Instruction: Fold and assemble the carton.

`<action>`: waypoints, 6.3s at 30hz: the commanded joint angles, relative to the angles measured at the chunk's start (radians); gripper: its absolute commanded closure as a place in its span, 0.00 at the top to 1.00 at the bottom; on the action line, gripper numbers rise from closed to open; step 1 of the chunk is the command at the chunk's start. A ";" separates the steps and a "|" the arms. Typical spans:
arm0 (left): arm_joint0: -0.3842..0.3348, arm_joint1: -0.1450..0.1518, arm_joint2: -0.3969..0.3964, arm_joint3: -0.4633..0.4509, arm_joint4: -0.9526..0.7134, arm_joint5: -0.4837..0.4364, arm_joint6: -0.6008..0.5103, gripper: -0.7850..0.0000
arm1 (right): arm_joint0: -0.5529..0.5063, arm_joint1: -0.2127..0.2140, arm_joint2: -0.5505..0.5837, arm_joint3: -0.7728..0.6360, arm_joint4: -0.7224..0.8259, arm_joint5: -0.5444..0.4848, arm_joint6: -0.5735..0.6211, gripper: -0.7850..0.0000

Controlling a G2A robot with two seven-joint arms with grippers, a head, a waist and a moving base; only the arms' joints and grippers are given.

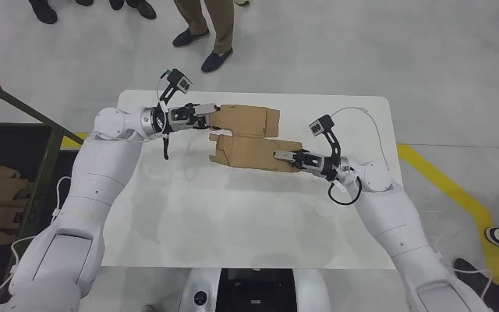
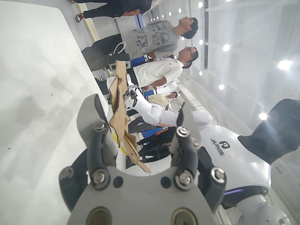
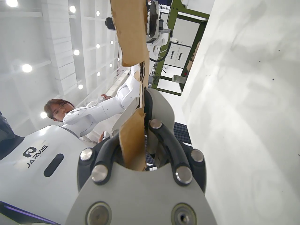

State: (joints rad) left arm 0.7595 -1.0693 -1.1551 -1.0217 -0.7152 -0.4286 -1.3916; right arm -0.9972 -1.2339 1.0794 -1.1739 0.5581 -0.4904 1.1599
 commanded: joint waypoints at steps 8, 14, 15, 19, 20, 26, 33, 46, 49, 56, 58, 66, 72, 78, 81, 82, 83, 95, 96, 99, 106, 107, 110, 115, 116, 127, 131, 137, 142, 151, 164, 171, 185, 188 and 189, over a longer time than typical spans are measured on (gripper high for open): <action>0.019 0.002 -0.008 -0.014 -0.011 0.002 -0.001 1.00 | -0.004 0.001 -0.003 0.026 -0.042 0.005 -0.034 0.00; 0.028 0.007 -0.024 -0.029 -0.016 0.007 -0.007 1.00 | 0.001 0.002 -0.006 0.039 -0.073 0.004 -0.056 0.00; 0.030 0.007 -0.026 -0.032 -0.014 0.007 -0.007 1.00 | 0.001 0.002 -0.005 0.039 -0.077 0.006 -0.060 0.00; 0.035 0.010 -0.033 -0.043 -0.012 0.008 -0.008 1.00 | -0.001 0.004 -0.002 0.037 -0.088 0.007 -0.068 0.00; 0.037 0.010 -0.034 -0.046 -0.016 0.008 -0.008 1.00 | -0.002 0.004 -0.002 0.034 -0.090 0.007 -0.066 0.00; 0.034 0.006 -0.024 -0.051 -0.021 0.009 -0.009 1.00 | -0.015 0.007 -0.004 0.010 -0.104 0.013 -0.069 0.00; 0.018 0.001 -0.009 -0.033 -0.004 0.004 -0.003 1.00 | -0.027 0.008 -0.007 -0.021 -0.102 0.019 -0.070 0.00; 0.012 -0.003 0.010 -0.027 0.026 0.004 -0.004 1.00 | -0.033 0.006 -0.017 -0.044 -0.095 0.021 -0.080 0.00; 0.011 -0.003 0.010 -0.026 0.029 0.002 -0.002 0.88 | -0.032 0.006 -0.017 -0.042 -0.095 0.020 -0.082 0.00; 0.009 -0.002 0.008 -0.004 0.044 -0.003 0.004 0.16 | -0.033 0.007 -0.017 -0.045 -0.097 0.021 -0.083 0.00; 0.008 -0.002 0.009 0.006 0.047 -0.001 0.002 0.05 | -0.033 0.007 -0.017 -0.045 -0.097 0.021 -0.083 0.00; -0.003 -0.005 0.023 0.021 0.100 0.015 0.035 0.00 | -0.035 0.009 -0.016 -0.049 -0.097 0.026 -0.086 0.00; -0.004 -0.005 0.029 0.018 0.123 0.025 0.042 0.00 | -0.036 0.010 -0.015 -0.051 -0.100 0.025 -0.086 0.00; -0.002 -0.006 0.028 0.010 0.128 0.030 0.048 0.00 | -0.033 0.011 -0.010 -0.052 -0.108 0.025 -0.090 0.33; 0.000 -0.005 0.022 0.003 0.119 0.032 0.045 0.00 | -0.034 0.014 0.000 -0.051 -0.114 0.016 -0.101 0.78; 0.002 -0.005 0.020 0.000 0.110 0.034 0.042 0.00 | -0.035 0.015 0.007 -0.048 -0.118 0.009 -0.106 0.84; 0.004 -0.004 0.017 -0.004 0.104 0.035 0.037 0.00 | -0.034 0.017 0.015 -0.045 -0.126 -0.004 -0.113 0.95; 0.025 -0.001 0.000 -0.024 0.066 0.044 0.000 0.00 | -0.063 0.044 0.113 -0.078 -0.133 -0.095 -0.135 0.95; 0.025 -0.002 0.003 -0.023 0.067 0.044 0.000 0.00 | -0.066 0.043 0.109 -0.089 -0.107 -0.090 -0.117 0.92; 0.026 -0.005 0.012 -0.022 0.066 0.039 0.001 0.00 | -0.067 0.039 0.083 -0.121 -0.044 -0.075 -0.061 0.87; 0.022 -0.013 0.041 -0.017 0.103 0.028 0.009 0.00 | -0.044 0.026 0.024 -0.151 0.008 -0.068 -0.020 0.85; 0.022 -0.014 0.045 -0.017 0.103 0.028 0.009 0.00 | -0.039 0.024 0.020 -0.149 0.007 -0.070 -0.025 0.85; 0.021 -0.017 0.054 -0.015 0.107 0.024 0.006 0.00 | -0.021 0.022 0.021 -0.127 -0.005 -0.081 -0.054 0.84; 0.022 -0.020 0.058 -0.016 0.094 0.015 -0.004 0.00 | -0.003 0.017 0.007 -0.095 -0.005 -0.074 -0.060 0.75; 0.024 -0.021 0.059 -0.018 0.086 0.014 -0.007 0.00 | 0.000 0.016 0.003 -0.090 -0.006 -0.071 -0.061 0.75; 0.026 -0.027 0.071 -0.033 0.073 0.022 -0.022 0.00 | 0.030 0.002 -0.035 -0.036 0.004 -0.063 -0.073 0.65; 0.024 -0.028 0.075 -0.031 0.073 0.023 -0.023 0.00 | 0.041 -0.001 -0.039 -0.028 0.013 -0.058 -0.062 0.61; 0.017 -0.033 0.085 -0.027 0.068 0.023 -0.023 0.00 | 0.055 -0.008 -0.059 -0.014 0.017 -0.048 -0.058 0.50; 0.011 -0.037 0.094 -0.023 0.070 0.027 -0.027 0.00 | 0.064 -0.013 -0.066 0.003 0.019 -0.049 -0.057 0.47; 0.002 -0.041 0.103 -0.017 0.070 0.028 -0.028 0.00 | 0.072 -0.019 -0.074 0.021 0.021 -0.047 -0.060 0.35; 0.002 -0.042 0.100 -0.011 0.075 0.025 -0.024 0.16 | 0.072 -0.022 -0.073 0.035 0.014 -0.044 -0.063 0.00; 0.016 -0.037 0.080 -0.034 0.047 0.028 -0.028 1.00 | 0.073 -0.020 -0.064 0.037 -0.014 -0.040 -0.067 0.00; 0.056 -0.025 0.030 -0.141 -0.043 0.068 -0.068 1.00 | 0.073 -0.018 -0.066 0.044 -0.099 -0.031 -0.102 0.00; 0.061 -0.026 0.029 -0.162 -0.063 0.078 -0.078 1.00 | 0.072 -0.020 -0.069 0.048 -0.105 -0.031 -0.112 0.00; 0.060 -0.026 0.030 -0.167 -0.062 0.081 -0.080 1.00 | 0.073 -0.020 -0.070 0.050 -0.108 -0.031 -0.113 0.00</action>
State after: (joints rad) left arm 0.8199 -1.0952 -1.1265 -1.1833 -0.7756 -0.3509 -1.4695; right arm -0.9249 -1.2536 1.0102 -1.1255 0.4520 -0.5212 1.0482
